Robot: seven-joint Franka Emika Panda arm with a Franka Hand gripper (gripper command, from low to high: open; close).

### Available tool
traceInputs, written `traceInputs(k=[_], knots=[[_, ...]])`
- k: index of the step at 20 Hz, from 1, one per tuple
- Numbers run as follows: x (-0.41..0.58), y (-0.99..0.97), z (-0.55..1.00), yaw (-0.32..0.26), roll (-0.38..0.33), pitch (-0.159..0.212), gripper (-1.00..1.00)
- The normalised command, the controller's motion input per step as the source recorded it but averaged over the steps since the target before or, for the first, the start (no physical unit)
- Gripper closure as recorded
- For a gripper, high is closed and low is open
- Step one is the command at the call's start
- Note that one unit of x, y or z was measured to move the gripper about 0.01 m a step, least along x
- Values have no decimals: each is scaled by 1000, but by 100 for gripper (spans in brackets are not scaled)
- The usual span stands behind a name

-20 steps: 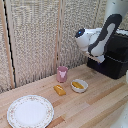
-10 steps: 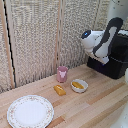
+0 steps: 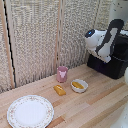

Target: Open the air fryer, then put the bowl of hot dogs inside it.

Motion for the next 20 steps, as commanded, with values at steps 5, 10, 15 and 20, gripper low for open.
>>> traceInputs(k=[5, 10, 15, 20], knots=[[-27, 27, 10, -47, -5, -6, 100], [-13, -87, 291, -26, 60, 18, 100], [-73, -33, 532, 0, 133, 61, 100], [-57, 66, 511, -3, 206, 111, 100]])
